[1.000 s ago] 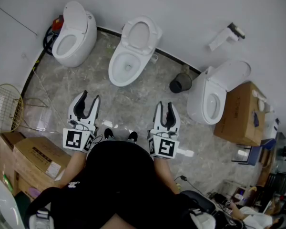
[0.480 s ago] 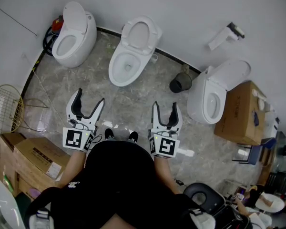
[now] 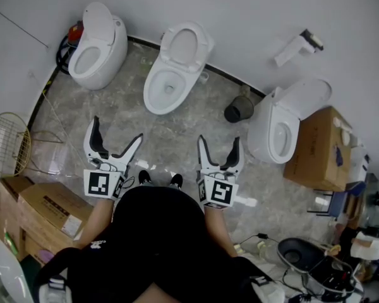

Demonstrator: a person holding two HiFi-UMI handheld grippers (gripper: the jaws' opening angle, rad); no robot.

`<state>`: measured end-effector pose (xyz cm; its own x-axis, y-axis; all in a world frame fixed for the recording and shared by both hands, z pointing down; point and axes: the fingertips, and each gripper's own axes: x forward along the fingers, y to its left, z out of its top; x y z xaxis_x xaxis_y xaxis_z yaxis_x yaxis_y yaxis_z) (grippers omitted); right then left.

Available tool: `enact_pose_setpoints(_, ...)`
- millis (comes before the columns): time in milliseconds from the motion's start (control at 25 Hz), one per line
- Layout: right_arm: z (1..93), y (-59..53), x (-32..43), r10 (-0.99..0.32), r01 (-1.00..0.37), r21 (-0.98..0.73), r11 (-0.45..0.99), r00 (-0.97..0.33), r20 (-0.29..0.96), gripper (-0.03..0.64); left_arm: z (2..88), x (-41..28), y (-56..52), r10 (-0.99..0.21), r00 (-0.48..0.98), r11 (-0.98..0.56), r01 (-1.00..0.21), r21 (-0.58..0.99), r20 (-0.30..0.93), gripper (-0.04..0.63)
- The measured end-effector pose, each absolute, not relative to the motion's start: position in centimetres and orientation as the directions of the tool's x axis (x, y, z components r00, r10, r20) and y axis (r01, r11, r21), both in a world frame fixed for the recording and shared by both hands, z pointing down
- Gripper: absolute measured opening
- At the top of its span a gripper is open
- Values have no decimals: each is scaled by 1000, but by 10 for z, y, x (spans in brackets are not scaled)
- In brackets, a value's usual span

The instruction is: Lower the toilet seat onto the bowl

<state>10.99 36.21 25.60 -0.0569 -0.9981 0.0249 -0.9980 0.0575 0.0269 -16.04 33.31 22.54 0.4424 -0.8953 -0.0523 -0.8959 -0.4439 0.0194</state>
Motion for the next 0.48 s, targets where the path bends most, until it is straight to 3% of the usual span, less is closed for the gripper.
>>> enact_pose_setpoints(480,249,372,92,-999,-998,46,36,-35,22,433,219,-184,335,-894,446,-447,-895,1,-46,540)
